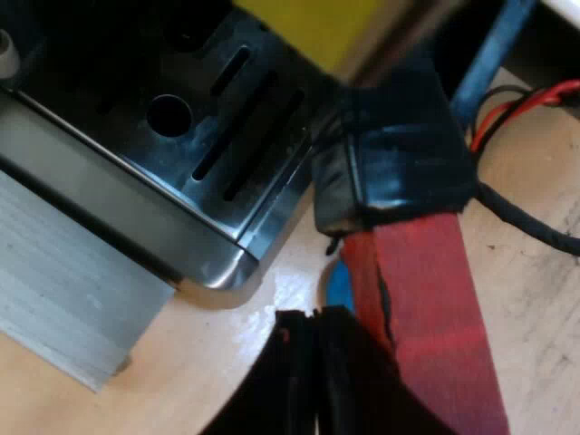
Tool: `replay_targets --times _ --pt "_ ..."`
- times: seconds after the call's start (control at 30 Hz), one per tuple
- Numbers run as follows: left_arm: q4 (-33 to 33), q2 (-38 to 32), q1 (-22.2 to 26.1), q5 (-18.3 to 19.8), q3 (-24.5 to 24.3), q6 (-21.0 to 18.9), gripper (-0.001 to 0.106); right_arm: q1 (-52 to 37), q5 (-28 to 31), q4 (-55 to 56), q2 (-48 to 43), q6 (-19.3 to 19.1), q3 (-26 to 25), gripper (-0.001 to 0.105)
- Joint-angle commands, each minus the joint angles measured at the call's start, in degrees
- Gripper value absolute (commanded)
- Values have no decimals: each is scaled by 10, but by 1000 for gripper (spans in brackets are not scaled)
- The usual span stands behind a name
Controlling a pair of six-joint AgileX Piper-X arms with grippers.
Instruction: Put the handle in the coffee machine
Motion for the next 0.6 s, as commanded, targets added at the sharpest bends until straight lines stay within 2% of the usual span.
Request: replay_targets --times 0.03,0.17,0.33,0.4,0.43,0.6 --pt "-1 -28 -3 -2 8 -26 1 -3 -6 -63 -26 2 -15 36" --pt "-17 -53 -17 -22 18 -49 1 -3 -6 -61 -26 2 -15 36" --pt "-29 -62 -45 -26 26 -72 1 -3 -6 -49 -26 2 -15 36" --pt "-30 -62 -76 -58 29 -84 1 -3 -6 -49 -26 2 -15 36" --pt "-32 -62 -87 -62 29 -94 1 -3 -6 -49 -26 2 -15 36" --pt "-41 -62 -94 -62 29 -118 1 4 -6 -49 -26 2 -15 36"
